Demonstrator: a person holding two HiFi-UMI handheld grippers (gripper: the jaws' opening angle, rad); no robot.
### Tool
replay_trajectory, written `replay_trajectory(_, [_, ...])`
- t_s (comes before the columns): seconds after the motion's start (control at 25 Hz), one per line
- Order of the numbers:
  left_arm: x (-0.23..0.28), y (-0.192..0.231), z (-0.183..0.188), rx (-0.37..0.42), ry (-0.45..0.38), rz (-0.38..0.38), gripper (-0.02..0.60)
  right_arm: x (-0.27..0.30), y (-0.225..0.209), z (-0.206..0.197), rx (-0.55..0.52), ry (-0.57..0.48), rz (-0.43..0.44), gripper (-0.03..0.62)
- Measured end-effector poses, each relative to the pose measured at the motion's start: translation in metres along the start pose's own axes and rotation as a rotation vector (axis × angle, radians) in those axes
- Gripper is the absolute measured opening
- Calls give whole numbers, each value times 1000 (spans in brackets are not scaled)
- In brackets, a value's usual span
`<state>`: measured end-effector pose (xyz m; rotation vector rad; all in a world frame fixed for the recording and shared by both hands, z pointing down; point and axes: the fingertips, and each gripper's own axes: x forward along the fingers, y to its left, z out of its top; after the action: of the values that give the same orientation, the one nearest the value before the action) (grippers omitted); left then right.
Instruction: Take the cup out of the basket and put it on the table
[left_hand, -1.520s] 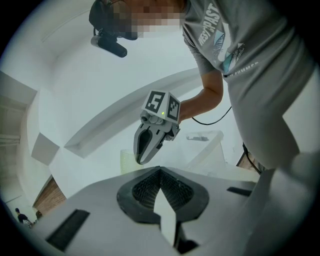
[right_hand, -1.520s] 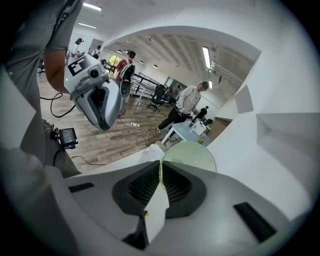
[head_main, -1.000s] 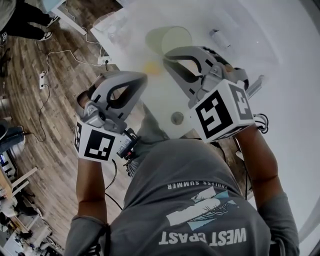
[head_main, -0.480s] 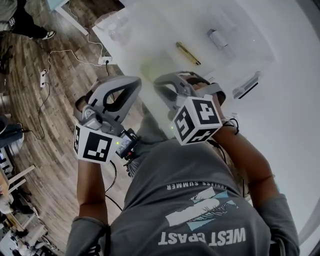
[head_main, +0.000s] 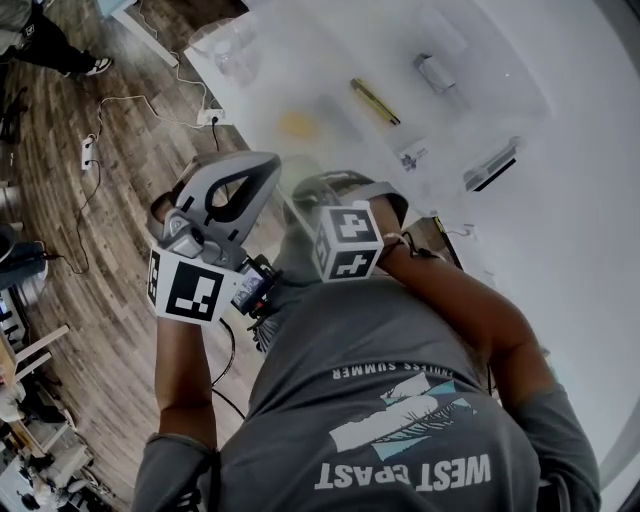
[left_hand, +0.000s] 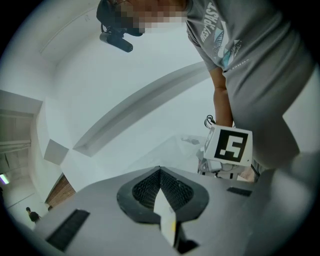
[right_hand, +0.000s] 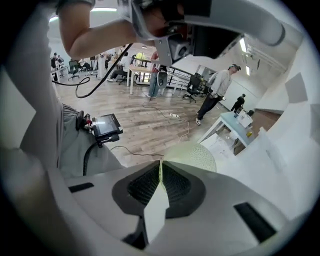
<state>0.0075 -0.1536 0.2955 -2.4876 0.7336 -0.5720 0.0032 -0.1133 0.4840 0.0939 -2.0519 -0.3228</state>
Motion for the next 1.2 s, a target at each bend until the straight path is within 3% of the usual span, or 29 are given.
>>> replay_trajectory(0.52, [-2, -9, -7, -15, 34, -20, 8, 59, 39, -79, 154, 132, 113, 28])
replay_trajectory(0.92, [0, -14, -6, -9, 40, -29, 8, 74, 45, -88, 163, 145, 144, 28])
replay_trajectory(1.2, [-2, -17, 1, 3, 34, -19, 8, 66, 42, -82, 175, 102, 117, 44])
